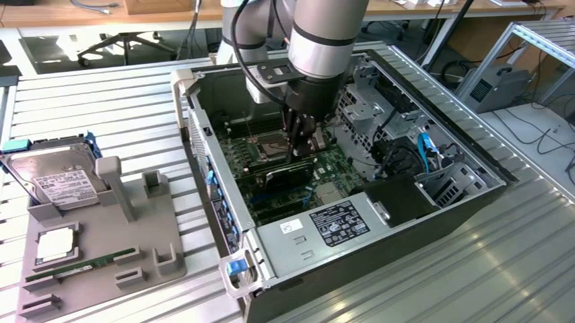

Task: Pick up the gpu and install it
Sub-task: 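Insert the gpu into the slot, then press down on the gpu until it lock into place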

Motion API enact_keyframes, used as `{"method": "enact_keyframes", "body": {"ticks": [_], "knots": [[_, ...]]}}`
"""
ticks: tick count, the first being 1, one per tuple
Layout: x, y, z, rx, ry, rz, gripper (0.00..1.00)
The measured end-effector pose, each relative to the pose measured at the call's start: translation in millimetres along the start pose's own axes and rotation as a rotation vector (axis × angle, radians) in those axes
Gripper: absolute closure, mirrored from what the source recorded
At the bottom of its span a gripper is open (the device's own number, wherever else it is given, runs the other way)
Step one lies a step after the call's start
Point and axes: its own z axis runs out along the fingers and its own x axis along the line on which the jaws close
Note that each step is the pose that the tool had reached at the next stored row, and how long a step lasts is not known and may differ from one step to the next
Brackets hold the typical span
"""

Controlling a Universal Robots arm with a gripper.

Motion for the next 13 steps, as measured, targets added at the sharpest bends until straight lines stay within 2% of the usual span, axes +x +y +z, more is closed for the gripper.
{"method": "enact_keyframes", "body": {"ticks": [13], "knots": [[-0.1, 0.2, 0.0, -0.0001, 0.0001, 0.000, 0.89]]}}
